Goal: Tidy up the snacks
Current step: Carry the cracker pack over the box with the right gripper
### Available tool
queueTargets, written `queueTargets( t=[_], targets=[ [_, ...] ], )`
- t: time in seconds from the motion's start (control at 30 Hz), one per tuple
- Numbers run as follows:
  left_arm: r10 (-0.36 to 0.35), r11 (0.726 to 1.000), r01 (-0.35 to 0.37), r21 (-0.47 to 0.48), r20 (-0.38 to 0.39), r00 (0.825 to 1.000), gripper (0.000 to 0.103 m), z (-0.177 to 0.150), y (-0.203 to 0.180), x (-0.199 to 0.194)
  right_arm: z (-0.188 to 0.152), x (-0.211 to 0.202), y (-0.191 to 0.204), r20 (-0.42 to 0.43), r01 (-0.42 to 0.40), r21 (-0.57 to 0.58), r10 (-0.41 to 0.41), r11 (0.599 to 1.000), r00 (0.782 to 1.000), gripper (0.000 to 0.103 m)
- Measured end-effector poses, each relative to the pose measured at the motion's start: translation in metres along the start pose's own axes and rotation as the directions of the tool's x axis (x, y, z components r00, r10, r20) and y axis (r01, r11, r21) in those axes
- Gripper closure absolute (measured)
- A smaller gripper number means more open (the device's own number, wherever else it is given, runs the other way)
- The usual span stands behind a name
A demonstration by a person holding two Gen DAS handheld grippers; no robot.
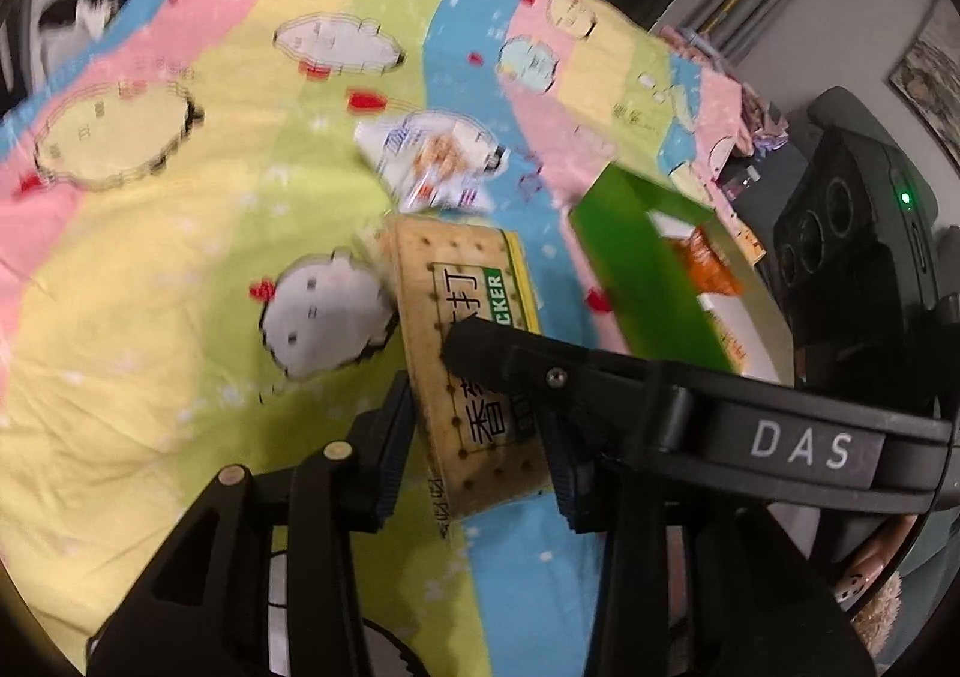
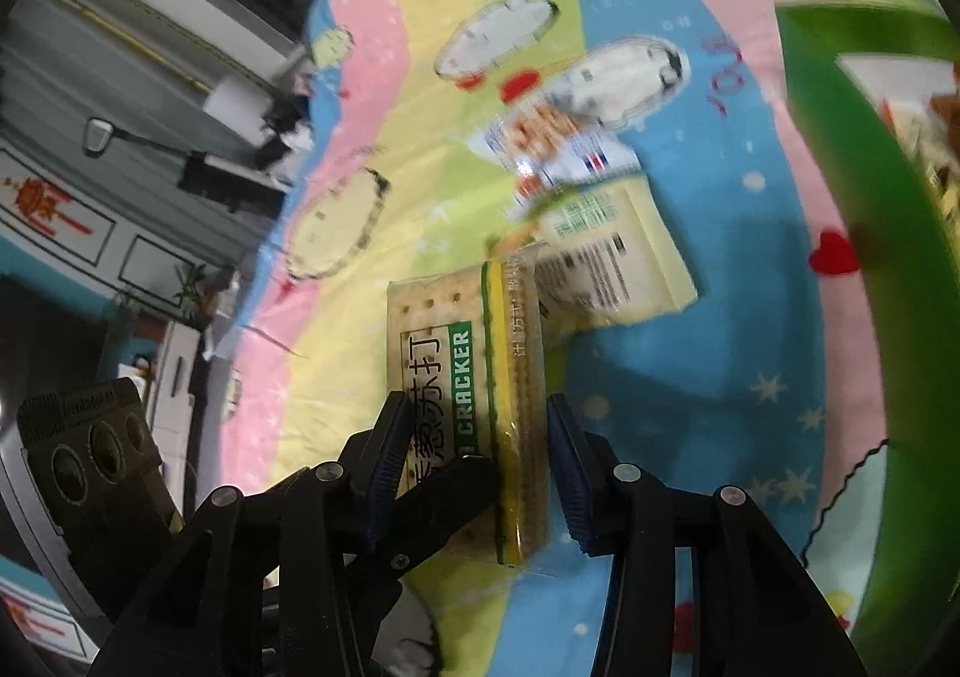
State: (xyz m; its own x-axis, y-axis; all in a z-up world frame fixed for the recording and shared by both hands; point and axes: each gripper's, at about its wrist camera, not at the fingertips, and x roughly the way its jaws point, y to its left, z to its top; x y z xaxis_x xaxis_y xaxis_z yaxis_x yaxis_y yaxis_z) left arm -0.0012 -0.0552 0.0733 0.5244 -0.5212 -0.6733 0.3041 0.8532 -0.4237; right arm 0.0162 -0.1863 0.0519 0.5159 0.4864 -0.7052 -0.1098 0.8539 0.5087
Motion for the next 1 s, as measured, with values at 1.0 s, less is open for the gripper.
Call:
queueTargets(
  t=[1.0],
  targets=[
    [-0.147, 0.930, 0.158, 0.333, -0.058, 0.987, 0.063, 0.027, -0.209, 0.071, 0.012, -0.182, -0.133, 0.336, 0.018, 0.175, -0.077, 0.984, 0.939, 0.056]
  ],
)
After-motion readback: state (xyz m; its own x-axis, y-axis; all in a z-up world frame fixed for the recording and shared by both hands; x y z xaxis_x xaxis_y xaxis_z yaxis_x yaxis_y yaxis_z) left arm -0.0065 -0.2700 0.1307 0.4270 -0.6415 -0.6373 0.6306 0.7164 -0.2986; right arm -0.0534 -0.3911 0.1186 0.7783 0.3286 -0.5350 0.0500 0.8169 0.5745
